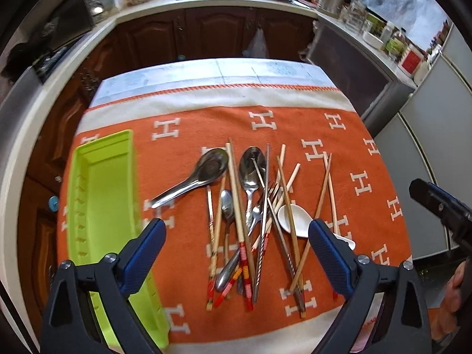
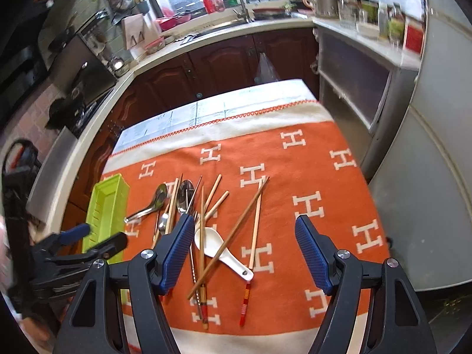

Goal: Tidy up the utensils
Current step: 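Grasp a metal chopstick with the left tool while the right tool grasps a red-tipped wooden chopstick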

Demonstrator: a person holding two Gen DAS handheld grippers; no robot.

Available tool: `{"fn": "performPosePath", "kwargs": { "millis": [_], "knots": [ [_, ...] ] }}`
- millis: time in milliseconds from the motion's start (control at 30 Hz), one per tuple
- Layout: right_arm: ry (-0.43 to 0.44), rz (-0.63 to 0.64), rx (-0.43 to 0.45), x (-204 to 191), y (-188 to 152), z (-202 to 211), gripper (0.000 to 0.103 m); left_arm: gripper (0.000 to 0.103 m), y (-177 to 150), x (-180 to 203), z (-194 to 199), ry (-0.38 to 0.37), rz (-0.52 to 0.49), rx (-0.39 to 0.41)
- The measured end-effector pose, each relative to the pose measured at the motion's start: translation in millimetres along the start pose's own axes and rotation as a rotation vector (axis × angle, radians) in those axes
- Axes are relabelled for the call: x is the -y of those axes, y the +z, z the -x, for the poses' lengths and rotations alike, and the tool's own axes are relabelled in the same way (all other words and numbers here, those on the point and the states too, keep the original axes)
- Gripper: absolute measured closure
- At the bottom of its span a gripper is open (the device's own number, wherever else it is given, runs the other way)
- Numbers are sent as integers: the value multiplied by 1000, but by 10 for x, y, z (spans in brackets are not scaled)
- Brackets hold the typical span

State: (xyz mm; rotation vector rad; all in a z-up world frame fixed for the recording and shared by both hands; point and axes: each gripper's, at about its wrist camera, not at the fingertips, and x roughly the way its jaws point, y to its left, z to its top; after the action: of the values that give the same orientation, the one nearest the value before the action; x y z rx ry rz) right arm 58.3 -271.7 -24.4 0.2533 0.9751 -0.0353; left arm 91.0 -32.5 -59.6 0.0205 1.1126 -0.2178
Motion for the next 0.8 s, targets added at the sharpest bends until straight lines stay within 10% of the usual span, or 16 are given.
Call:
{"fn": "performPosePath", "kwargs": {
  "millis": [200, 800],
  "knots": [
    [91, -83, -110, 306, 120, -447, 56, 34, 61, 13, -453, -94, -1, -99],
    [226, -192, -369, 236, -134, -1928, 72, 84, 45, 242, -898, -77, -95, -176]
  ]
}}
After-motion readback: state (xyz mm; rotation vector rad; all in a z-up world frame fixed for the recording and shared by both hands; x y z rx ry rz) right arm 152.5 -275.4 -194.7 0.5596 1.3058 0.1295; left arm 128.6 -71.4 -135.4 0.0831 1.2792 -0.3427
